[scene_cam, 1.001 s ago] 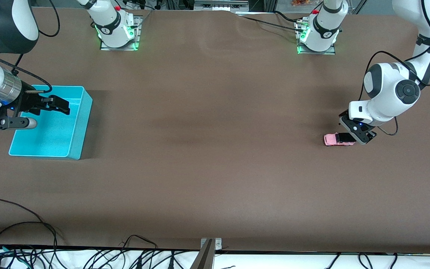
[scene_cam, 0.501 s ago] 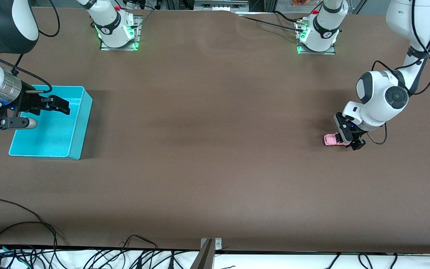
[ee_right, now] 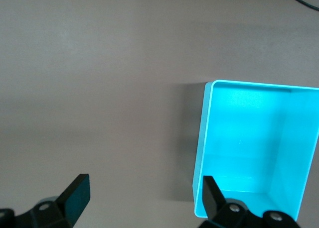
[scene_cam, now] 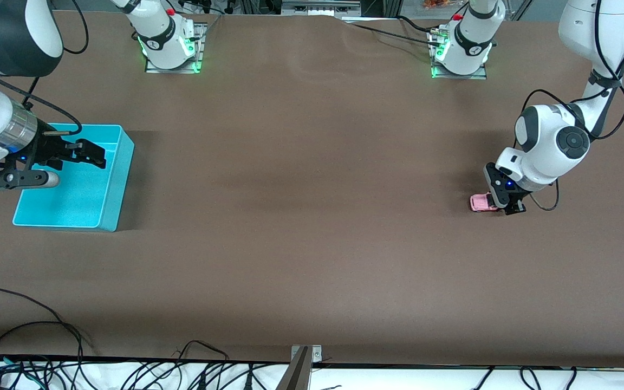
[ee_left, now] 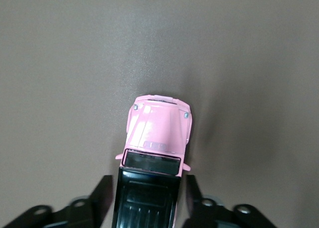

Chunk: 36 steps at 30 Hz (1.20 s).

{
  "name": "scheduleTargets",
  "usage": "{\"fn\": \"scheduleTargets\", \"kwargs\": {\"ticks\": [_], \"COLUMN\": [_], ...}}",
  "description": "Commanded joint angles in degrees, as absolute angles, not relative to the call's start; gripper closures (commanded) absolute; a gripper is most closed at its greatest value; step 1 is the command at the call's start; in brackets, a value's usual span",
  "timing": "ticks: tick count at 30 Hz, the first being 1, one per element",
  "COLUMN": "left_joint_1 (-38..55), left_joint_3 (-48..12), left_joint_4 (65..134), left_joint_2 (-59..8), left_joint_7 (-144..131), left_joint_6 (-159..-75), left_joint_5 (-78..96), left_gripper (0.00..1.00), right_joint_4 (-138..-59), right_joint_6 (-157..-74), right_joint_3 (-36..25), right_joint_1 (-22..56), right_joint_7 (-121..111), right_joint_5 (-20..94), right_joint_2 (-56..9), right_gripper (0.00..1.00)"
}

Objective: Wind and store pink jeep toy

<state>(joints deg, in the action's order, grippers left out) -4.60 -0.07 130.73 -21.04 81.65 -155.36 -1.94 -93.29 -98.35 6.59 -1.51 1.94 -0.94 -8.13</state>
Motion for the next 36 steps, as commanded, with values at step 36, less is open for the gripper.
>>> {"fn": "scheduleTargets", "kwargs": {"ticks": [36], "left_joint_1": [1.1], "left_joint_3": [-4.4], "left_joint_4": [129.7], "left_joint_2": [-13.4], "left_joint_7": [69.0], "left_joint_6": [-150.3], "left_joint_5": [-8.1], "left_gripper": [1.00], "right_joint_4": [-93.7], "right_joint_6": [-98.5], "right_joint_3": [6.6], "right_joint_1": [-1.0], "right_joint_7": [2.3], "right_joint_5": [-1.7], "right_joint_2": [-7.7], "right_gripper": [0.00]}}
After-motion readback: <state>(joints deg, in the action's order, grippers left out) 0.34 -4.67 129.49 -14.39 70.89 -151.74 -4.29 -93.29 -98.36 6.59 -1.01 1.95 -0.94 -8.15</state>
